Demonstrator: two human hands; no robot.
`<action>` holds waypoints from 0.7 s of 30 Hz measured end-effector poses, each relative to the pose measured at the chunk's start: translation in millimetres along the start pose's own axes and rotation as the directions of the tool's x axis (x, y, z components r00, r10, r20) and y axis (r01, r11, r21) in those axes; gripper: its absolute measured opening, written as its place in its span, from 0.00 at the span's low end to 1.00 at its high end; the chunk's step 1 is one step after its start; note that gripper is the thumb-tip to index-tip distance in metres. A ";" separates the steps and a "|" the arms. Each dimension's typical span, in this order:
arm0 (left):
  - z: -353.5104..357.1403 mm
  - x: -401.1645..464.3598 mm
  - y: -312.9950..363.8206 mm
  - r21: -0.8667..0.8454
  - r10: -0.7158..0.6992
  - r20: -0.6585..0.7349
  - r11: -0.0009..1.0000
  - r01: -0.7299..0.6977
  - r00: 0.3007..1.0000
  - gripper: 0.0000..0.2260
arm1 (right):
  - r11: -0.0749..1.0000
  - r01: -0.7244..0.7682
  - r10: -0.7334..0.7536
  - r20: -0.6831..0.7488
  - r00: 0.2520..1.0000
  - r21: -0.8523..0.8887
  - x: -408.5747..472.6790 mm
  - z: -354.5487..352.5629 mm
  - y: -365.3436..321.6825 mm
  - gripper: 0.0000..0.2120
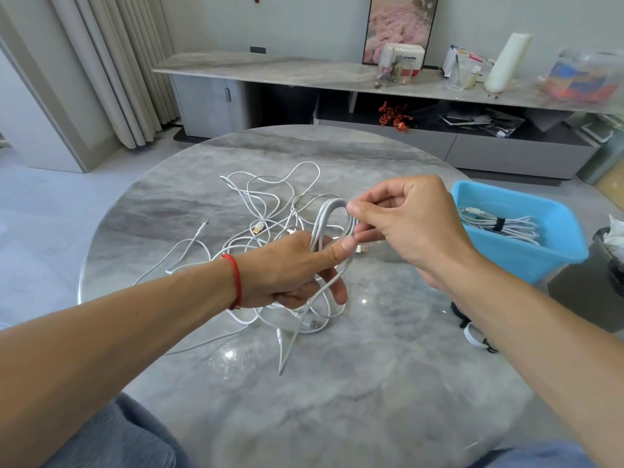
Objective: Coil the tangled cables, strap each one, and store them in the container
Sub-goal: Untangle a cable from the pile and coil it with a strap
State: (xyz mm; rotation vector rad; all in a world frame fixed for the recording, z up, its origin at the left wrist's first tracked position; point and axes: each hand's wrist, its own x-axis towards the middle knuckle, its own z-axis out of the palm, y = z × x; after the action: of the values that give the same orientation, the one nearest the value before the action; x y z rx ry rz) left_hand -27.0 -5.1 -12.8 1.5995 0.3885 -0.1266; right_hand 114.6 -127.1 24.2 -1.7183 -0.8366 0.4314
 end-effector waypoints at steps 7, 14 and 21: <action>-3.1 0.7 -2.1 -0.068 0.023 0.069 0.997 -0.018 0.997 0.08 | 0.999 0.033 -0.032 -0.028 0.999 0.041 -0.8 5.9 1.8 0.04; -8.7 7.1 -1.1 -0.377 0.065 -0.133 0.919 -0.111 0.989 0.07 | 0.968 -0.218 0.232 0.116 0.966 -0.125 -8.0 18.2 3.5 0.07; -24.6 13.2 3.9 -0.704 -0.021 -0.334 0.671 -0.235 0.942 0.09 | 0.934 -0.343 0.325 0.639 0.697 -0.101 -29.6 30.5 12.0 0.20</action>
State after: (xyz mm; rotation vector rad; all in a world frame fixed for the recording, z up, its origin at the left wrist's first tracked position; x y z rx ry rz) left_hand -17.1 21.3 -11.4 0.8103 0.5098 0.3599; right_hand 78.0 -129.1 -0.4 -1.7081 -0.9864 1.3479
